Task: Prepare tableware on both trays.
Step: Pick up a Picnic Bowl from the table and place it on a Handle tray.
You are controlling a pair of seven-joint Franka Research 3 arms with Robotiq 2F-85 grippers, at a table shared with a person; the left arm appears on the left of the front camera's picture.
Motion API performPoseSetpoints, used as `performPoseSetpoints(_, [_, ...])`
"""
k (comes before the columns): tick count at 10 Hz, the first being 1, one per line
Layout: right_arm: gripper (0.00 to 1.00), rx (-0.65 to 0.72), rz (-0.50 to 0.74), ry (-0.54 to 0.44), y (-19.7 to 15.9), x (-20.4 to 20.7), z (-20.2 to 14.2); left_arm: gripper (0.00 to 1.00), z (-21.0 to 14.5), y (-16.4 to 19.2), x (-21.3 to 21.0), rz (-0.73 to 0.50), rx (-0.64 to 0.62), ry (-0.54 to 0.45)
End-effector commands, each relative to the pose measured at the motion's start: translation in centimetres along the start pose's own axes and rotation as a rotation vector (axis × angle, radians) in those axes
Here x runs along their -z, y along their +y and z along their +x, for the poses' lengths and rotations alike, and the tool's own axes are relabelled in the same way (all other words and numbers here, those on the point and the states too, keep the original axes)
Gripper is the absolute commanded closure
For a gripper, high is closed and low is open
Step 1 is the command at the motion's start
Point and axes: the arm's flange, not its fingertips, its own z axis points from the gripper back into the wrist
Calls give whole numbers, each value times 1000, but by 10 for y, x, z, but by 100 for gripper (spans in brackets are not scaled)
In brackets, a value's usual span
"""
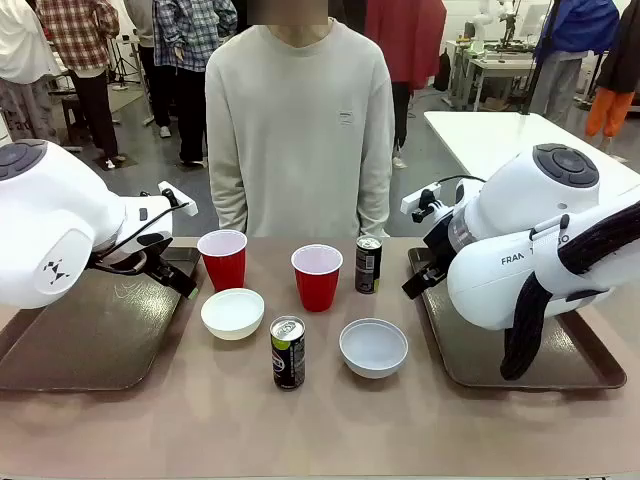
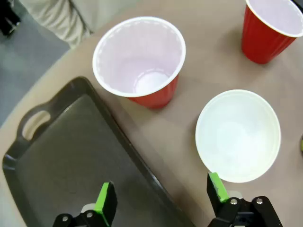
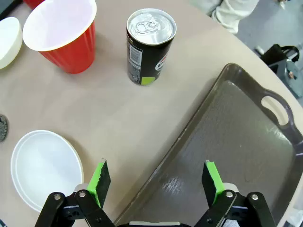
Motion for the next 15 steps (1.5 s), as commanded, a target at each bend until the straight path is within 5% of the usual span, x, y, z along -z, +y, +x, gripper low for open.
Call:
performPoseSetpoints(1, [0,0,0,0,0,0,0,0,0,0,0,0,0,0])
performPoseSetpoints(12, [0,0,0,0,0,0,0,0,0,0,0,0,0,0])
performPoseSetpoints(14, [0,-2,-53,-6,12,-54,-16,0,-14,-7,-60,8,-6,-7])
performPoseSetpoints(15, [0,25,32,-14,23,-93,-32,0,-23,-4,-101,58,-81,-35])
